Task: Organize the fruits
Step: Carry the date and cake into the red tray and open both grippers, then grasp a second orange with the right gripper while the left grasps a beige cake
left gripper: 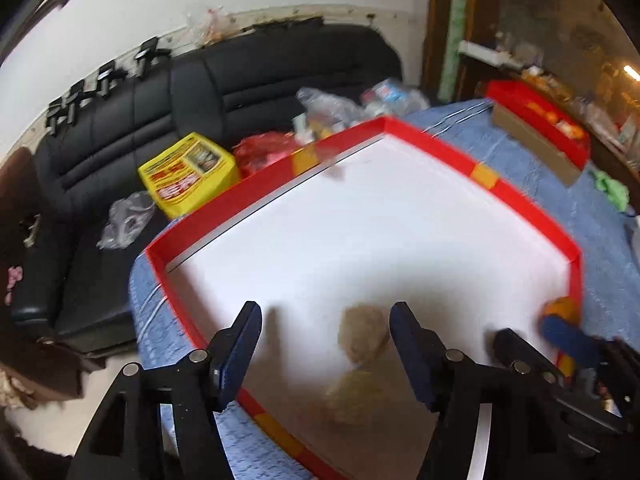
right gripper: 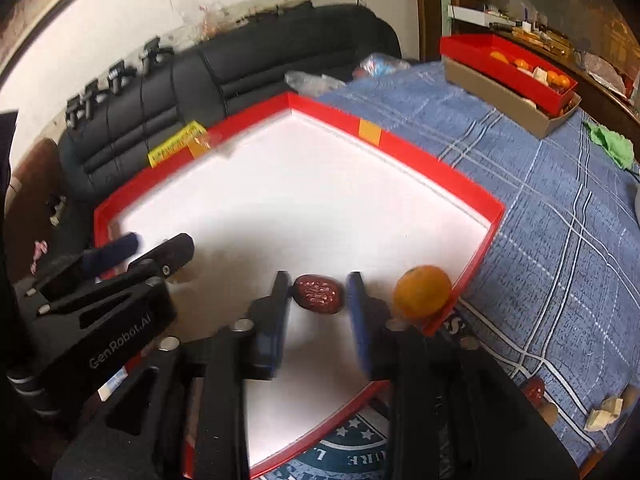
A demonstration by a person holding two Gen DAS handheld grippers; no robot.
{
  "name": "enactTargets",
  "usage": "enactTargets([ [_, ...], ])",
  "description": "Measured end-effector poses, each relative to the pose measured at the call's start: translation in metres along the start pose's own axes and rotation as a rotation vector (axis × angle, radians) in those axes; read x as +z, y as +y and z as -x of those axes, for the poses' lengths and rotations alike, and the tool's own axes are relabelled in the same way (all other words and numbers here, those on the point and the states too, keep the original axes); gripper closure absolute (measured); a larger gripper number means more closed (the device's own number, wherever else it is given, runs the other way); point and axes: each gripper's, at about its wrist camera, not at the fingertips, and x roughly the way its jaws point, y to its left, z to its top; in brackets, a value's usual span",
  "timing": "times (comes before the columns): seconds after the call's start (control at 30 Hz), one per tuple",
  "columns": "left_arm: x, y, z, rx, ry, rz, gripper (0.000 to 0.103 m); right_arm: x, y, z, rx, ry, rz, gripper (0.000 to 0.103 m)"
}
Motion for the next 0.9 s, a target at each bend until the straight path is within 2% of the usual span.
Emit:
enactTargets([
  [0.03,-0.001,0.001,-0.001,-0.001,0.006,-0.003,0.038,-0.001,-0.001,-0.004,-0.022,0.017,-0.003,0.044],
  [0.17,-0.001,0.009,0.016,0.001,-0.040,0.032,0.038,-0.003,-0.004,0.000,-0.026,0.022,-0.006,0.042],
  [0.3,0.000,0.011,0.056,-0.048,-0.149,0.069,0.036,-0.003,-0.001,0.034,-0.026,-0.061,0.013,0.030],
  [0.4,-0.006,0.004,0.089,-0.095,-0.241,0.059,0.032,-0.008,-0.005,0.073,-0.034,-0.147,0.016,0.030],
  [0.5,-0.020,-0.012,0.116,-0.180,-0.306,0.016,0.030,-0.026,-0.017,0.117,-0.059,-0.237,0.010,0.030],
  [0.57,-0.034,-0.028,0.127,-0.240,-0.311,-0.029,0.029,-0.041,-0.030,0.139,-0.079,-0.268,-0.010,0.030],
  [0.67,-0.058,-0.054,0.133,-0.310,-0.286,-0.116,0.029,-0.081,-0.062,0.166,-0.113,-0.285,-0.069,0.030],
  [0.83,-0.102,-0.105,0.129,-0.411,-0.208,-0.290,0.029,-0.143,-0.116,0.180,-0.244,-0.211,-0.160,0.030],
  [0.9,-0.114,-0.122,0.130,-0.436,-0.185,-0.341,0.029,-0.164,-0.137,0.179,-0.268,-0.168,-0.205,0.030],
])
